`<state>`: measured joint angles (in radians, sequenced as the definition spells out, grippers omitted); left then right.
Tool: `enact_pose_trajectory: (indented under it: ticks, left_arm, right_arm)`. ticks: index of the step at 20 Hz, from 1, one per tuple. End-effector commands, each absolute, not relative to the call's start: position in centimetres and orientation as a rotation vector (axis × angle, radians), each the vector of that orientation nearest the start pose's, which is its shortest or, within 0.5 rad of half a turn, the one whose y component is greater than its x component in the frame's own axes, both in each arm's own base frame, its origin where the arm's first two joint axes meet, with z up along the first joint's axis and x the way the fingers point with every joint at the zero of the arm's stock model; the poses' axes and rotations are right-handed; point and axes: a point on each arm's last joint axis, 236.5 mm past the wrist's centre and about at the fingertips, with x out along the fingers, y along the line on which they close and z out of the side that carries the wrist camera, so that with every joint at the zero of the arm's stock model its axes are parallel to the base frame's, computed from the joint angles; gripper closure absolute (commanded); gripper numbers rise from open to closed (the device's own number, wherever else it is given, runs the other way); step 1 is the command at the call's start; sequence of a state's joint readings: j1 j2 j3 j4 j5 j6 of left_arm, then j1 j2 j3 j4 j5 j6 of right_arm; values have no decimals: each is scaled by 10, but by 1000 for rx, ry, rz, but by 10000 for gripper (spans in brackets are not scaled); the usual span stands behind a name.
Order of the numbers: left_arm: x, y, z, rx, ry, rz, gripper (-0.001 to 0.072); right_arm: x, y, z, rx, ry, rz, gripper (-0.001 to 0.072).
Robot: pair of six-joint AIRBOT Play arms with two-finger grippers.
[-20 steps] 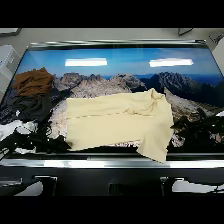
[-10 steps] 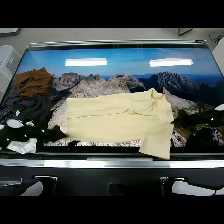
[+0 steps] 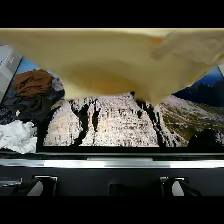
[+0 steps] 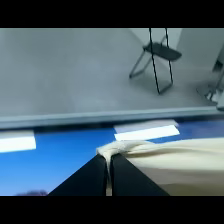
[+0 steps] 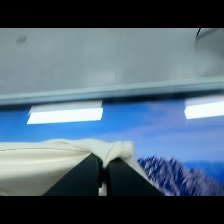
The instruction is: Fold the clothes and pants, and hang the long-sleeved shirts on hangers.
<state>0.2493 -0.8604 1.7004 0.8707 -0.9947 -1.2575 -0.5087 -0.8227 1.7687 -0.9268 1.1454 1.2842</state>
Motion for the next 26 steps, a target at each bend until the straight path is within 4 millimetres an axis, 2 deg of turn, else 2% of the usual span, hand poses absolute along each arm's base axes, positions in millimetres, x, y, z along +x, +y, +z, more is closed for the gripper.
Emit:
enact_pose_trajectory:
  ticks: [1,3,5,7,9,10,11,12,13,14,16,17,19,20,21,22,23,24,26]
  left_arm:
    - [237,-65,559,-51,-234,-306,689]
    - [205,-67,581,-41,-335,-293,690]
    - [186,-69,594,-36,-398,-285,690]
    - [181,-68,598,-36,-417,-280,690]
    - [192,-67,592,-39,-385,-284,690]
    - [204,-68,581,-41,-338,-292,690]
    - [223,-67,562,-50,-257,-305,690]
    - [246,-66,536,-87,-158,-320,690]
    - [276,-63,498,-138,-25,-332,690]
    - [303,-60,456,-176,105,-341,690]
    - [356,-54,347,-279,375,-343,690]
    - [375,-54,282,-342,511,-334,690]
    - [393,-61,162,-435,748,-314,690]
    - [396,-62,113,-472,839,-290,690]
    - [399,-60,69,-509,923,-259,690]
    - [402,-59,37,-534,991,-240,690]
    - [408,-56,14,-549,1041,-227,690]
    - [417,-54,3,-547,1059,-223,690]
    - [447,-45,4,-537,1004,-197,690]
  right_arm:
    - [182,22,547,-76,-204,-33,679]
    - [147,13,568,-71,-310,-136,679]
    - [136,5,575,-34,-347,-181,679]
    - [142,2,577,-8,-343,-179,679]
    - [155,-5,576,8,-319,-177,679]
    - [170,-8,567,25,-269,-162,679]
    - [190,-13,546,50,-172,-146,680]
    - [219,-19,509,91,-7,-116,680]
    - [246,-23,462,153,191,-80,681]
    - [269,-27,401,235,442,-36,682]
    - [295,-33,282,372,884,19,683]
    - [305,-32,229,400,1036,28,683]
    - [320,-8,127,420,1259,65,682]
    - [331,10,83,436,1314,79,682]
    - [343,25,47,449,1344,82,682]
    - [358,34,23,465,1353,70,682]
    - [379,40,5,484,1332,56,681]
    - [404,44,-4,502,1282,53,680]
    - [458,41,-3,567,1112,34,680]
